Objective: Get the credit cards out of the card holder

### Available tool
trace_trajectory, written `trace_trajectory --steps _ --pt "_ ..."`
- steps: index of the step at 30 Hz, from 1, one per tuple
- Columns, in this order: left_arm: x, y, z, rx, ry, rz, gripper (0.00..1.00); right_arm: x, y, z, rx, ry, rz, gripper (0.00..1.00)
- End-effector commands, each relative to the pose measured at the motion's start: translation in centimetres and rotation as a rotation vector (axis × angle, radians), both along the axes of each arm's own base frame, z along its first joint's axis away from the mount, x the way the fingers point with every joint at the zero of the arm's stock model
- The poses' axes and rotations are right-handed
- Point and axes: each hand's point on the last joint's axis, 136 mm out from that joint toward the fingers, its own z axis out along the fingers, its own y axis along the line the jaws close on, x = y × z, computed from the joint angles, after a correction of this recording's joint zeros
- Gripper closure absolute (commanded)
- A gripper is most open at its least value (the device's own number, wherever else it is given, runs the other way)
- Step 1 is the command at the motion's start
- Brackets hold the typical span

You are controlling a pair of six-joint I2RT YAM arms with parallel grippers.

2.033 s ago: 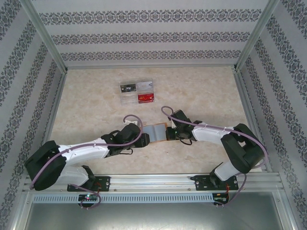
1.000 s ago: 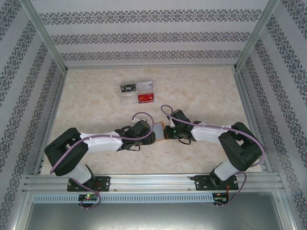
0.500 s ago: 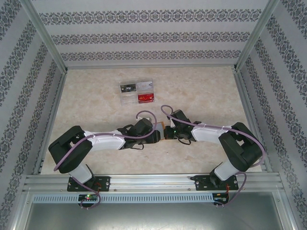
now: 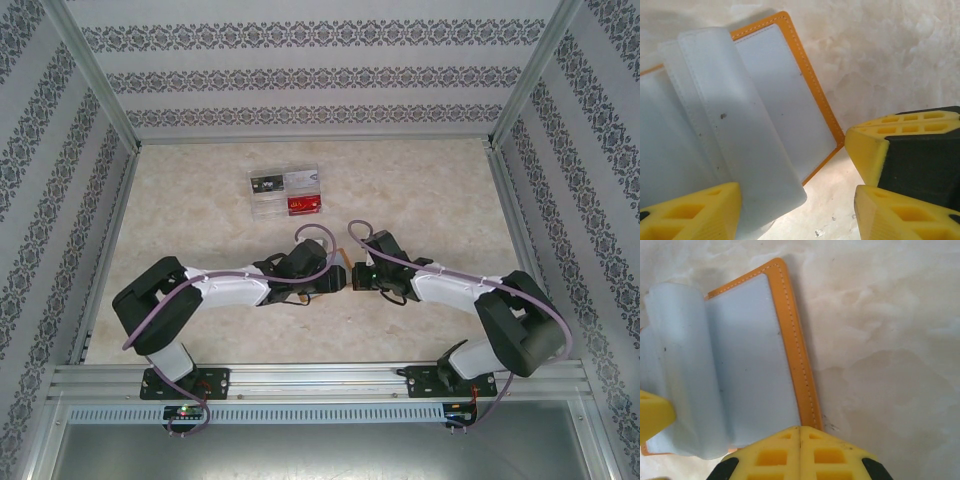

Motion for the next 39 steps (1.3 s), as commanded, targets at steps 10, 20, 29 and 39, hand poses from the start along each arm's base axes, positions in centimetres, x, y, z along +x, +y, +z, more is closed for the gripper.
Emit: trace_trajectory --steps 10,20,29,39 --pt "-0.3 0.2 2.2 -0.006 -0.064 -0.013 0.37 0.1 -0.4 -2.0 -0.01 0.073 -0.015 1.0" --pt "-2.1 5.9 0.7 0.11 -0.046 0.106 0.34 -1.6 1.3 -2.4 0.007 0.094 0.04 1.0" --pt "-3.0 9.4 -0.1 0.145 -0.042 0.178 0.33 -2.3 2.6 -2.4 -0.001 0.091 0.08 1.0" --pt "-2.2 8.2 -0.9 0.13 -0.031 0.155 0.34 -2.3 2.8 -2.6 -0.007 0.098 0.086 1.0"
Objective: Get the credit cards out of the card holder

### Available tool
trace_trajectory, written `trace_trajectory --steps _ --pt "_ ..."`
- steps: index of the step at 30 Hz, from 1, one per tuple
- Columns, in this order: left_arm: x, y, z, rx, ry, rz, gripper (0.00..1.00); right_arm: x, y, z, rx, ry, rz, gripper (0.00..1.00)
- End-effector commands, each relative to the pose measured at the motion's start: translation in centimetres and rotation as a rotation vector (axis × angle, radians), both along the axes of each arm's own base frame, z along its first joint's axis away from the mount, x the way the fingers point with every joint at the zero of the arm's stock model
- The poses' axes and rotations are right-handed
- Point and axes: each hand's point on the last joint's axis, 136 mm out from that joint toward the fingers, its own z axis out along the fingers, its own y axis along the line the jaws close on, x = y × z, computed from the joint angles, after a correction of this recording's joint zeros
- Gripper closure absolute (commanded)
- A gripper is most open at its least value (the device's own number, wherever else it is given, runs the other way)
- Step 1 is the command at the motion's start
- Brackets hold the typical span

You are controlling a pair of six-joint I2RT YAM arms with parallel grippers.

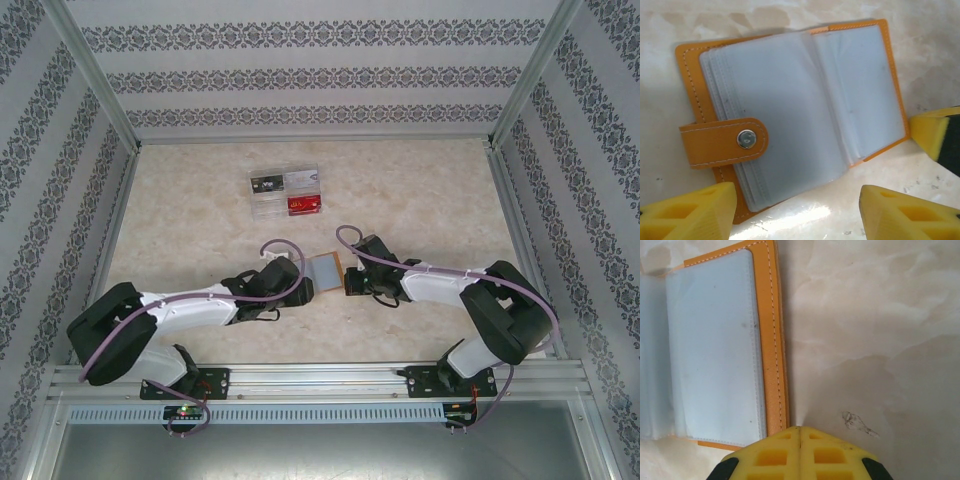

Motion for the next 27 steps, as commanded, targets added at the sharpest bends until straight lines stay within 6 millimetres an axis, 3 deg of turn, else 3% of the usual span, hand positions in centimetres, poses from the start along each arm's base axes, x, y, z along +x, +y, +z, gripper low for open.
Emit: trace_trajectory --steps 1,13,27 --pt "1.0 -0.8 0.4 -0.028 -0.016 0.0 0.34 -1.1 0.6 -0.9 -0.002 0.052 0.03 1.0" --pt "1.7 -2.1 1.4 -0.058 -0.044 -0.023 0.35 -1.0 0.7 -0.9 -0.003 0.054 0.032 1.0" --pt "1.6 -1.3 -0.7 0.039 0.034 0.009 0.37 -1.0 0.7 -0.9 -0.003 0.053 0.034 1.0"
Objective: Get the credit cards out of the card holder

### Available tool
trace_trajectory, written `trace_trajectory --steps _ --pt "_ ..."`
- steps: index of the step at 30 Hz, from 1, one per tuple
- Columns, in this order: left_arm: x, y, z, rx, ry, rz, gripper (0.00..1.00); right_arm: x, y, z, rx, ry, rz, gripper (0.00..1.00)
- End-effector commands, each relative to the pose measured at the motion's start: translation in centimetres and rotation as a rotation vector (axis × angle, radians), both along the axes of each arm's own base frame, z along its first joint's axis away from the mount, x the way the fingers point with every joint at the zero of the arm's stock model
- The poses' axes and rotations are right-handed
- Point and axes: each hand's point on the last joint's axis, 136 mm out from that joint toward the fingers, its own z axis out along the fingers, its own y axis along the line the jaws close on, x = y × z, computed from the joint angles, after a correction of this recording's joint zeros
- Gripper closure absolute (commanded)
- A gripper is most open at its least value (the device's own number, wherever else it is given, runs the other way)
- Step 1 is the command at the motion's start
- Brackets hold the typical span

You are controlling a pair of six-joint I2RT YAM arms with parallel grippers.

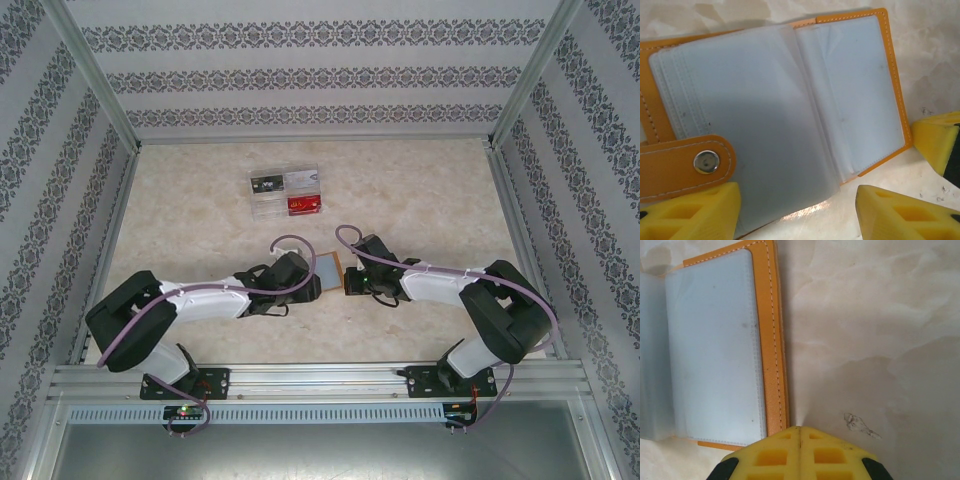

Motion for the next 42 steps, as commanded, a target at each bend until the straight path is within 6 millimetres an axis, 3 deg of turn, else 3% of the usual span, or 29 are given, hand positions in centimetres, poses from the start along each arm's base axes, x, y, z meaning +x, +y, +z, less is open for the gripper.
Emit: trace_trajectory --steps 1,16,31,36,42 --pt "0.3 0.8 -0.3 0.048 0.021 0.028 0.37 -1.1 0.6 -0.9 -0.001 0.05 0.032 1.0" --pt "1.5 -3.8 0.1 -0.088 0.009 -0.064 0.36 -1.0 0.8 -1.0 -0.001 0.054 0.037 1.0" --pt "3.8 -9.0 4.1 -0.163 -0.046 -0.165 0.36 -0.7 0.8 -0.9 -0.003 0.049 0.036 1.0" --pt "3.4 -8.6 6.4 -0.184 -0.082 -0.167 0.36 -0.6 0.7 -0.8 -0.001 0.046 0.031 1.0" --pt "2.8 -6.1 9.1 -0.176 -0.141 -0.124 0.36 -0.6 0.7 -0.8 0.0 0.046 0.031 1.0"
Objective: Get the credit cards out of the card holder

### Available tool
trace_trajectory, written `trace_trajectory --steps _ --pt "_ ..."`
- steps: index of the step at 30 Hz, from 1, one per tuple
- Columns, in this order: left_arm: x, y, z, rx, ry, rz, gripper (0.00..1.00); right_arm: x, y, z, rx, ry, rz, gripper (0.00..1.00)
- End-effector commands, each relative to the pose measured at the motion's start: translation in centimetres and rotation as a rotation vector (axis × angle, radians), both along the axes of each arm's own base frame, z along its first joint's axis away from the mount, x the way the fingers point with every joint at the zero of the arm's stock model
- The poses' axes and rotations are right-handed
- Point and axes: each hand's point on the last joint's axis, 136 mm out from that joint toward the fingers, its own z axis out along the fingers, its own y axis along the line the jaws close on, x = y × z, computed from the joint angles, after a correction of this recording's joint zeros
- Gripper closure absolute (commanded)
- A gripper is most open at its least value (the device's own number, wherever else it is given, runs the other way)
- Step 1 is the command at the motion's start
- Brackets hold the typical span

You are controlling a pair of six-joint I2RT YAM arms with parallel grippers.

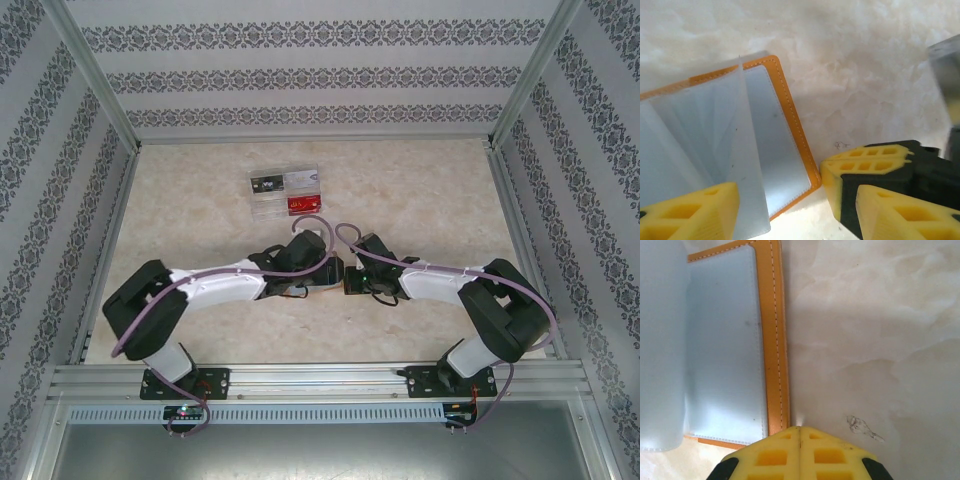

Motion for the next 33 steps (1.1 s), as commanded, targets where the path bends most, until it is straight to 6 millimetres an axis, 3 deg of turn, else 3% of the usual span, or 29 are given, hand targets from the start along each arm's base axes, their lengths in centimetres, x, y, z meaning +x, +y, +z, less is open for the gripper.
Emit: trace_trajectory --steps 1,5,13,18,33 --pt "-0.1 0.2 3.9 -0.049 -0.093 -0.002 0.36 -0.6 0.5 -0.8 0.001 0.033 0.025 1.0" --pt "-0.6 3.1 2.7 0.012 -0.082 0.067 0.37 -0.7 0.3 -0.7 0.003 0.034 0.018 1.0" --pt "-1.7 7.5 -2.3 0.086 0.009 0.183 0.4 -0.7 0.4 -0.7 0.01 0.035 0.022 1.0" --pt "-1.8 7.8 -3.9 0.102 0.035 0.194 0.4 -0.7 0.4 -0.7 0.01 0.035 0.021 1.0" --pt "-1.8 7.2 -5.5 0.115 0.073 0.178 0.4 -0.7 0.5 -0.7 0.01 0.037 0.022 1.0"
